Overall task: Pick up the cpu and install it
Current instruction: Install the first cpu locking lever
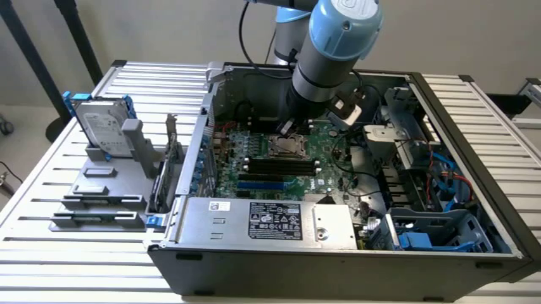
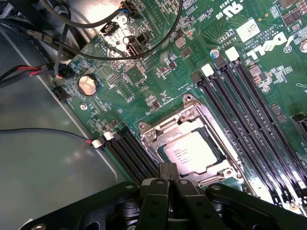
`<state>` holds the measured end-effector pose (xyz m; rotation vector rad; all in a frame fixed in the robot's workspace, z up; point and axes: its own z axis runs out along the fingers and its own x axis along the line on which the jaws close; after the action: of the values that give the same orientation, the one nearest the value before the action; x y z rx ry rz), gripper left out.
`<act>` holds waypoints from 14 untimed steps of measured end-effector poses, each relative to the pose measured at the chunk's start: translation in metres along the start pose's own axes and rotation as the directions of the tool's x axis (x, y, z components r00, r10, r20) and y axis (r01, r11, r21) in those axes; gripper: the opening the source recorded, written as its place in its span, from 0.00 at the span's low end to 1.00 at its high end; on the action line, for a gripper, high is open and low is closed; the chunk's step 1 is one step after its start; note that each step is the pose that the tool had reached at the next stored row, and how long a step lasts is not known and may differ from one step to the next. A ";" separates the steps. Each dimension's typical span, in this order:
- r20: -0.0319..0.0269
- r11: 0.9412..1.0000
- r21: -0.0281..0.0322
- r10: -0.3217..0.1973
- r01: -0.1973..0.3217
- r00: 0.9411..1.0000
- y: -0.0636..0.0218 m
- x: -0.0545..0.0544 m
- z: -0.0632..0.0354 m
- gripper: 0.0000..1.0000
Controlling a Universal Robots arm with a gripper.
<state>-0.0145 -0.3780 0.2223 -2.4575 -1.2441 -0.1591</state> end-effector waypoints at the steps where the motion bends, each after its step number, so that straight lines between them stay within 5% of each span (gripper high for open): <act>1: 0.000 1.000 0.000 0.000 0.000 1.000 0.0004 -0.001 -0.0008 0.11; 14: 0.000 1.000 0.000 0.000 0.000 1.000 -0.0030 -0.029 -0.0230 0.11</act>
<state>-0.0331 -0.4074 0.2365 -2.4573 -1.2440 -0.1593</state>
